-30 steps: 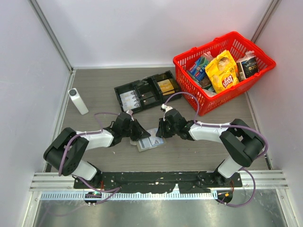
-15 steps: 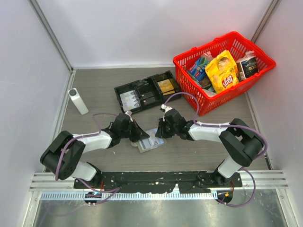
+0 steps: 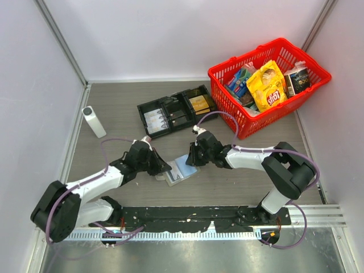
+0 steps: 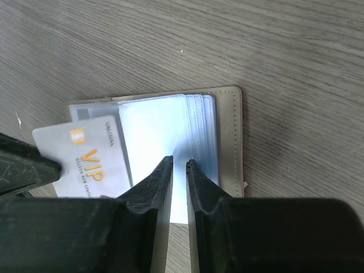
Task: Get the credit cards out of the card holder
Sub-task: Remove the credit card from the card holder.
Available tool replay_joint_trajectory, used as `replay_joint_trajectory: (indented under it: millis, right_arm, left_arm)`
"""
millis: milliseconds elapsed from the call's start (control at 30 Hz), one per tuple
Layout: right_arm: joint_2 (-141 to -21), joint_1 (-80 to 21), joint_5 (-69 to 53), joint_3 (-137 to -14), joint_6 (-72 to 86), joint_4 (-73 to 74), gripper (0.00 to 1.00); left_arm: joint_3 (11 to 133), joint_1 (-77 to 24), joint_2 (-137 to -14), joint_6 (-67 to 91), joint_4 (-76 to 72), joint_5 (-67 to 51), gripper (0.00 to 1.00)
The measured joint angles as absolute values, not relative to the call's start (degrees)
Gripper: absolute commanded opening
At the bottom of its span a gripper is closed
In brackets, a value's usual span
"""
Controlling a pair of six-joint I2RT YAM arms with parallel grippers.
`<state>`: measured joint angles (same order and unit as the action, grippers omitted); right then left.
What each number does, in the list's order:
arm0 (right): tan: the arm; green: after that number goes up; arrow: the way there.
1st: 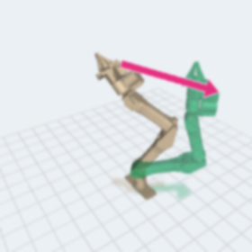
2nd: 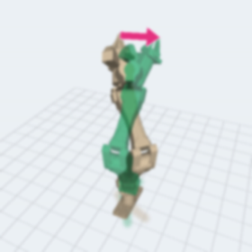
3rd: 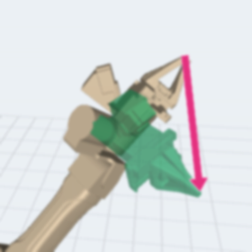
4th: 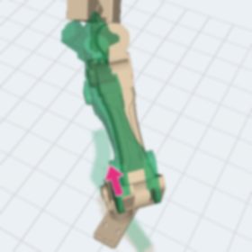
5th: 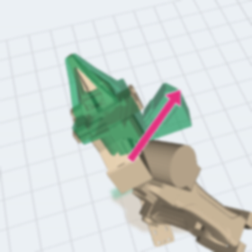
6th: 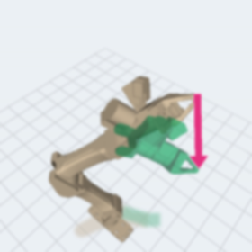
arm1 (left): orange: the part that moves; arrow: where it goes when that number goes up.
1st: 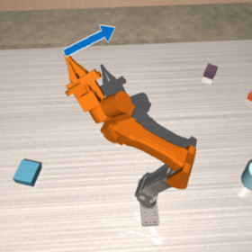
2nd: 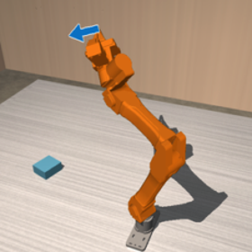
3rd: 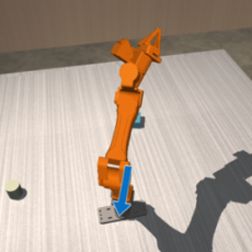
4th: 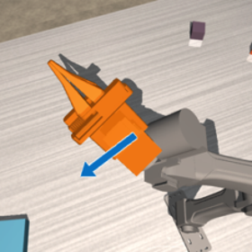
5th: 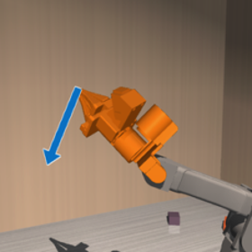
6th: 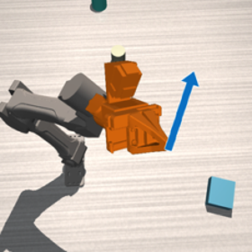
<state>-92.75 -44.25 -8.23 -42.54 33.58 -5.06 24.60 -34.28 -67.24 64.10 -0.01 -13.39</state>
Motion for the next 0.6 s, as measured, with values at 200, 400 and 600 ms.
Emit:
replay_joint_trajectory:
  millis: [200, 400, 600]
  right_arm:
    - [-93.1, -44.2, -7.9, -43.4, 34.1, -4.4, 0.32]
    - [-93.3, -44.2, -6.8, -45.3, 35.0, -2.9, 0.57]
    - [-88.8, -44.2, -6.6, -45.7, 36.9, -2.2, 0.7]
  left_arm:
    - [22.4, -33.5, -60.2, 62.2, 5.6, -12.4, 0.0]
    - [21.0, -33.3, -54.6, 59.9, 9.0, -12.0, 0.0]
    - [20.6, -33.2, -45.6, 59.3, 8.9, -10.9, 0.0]
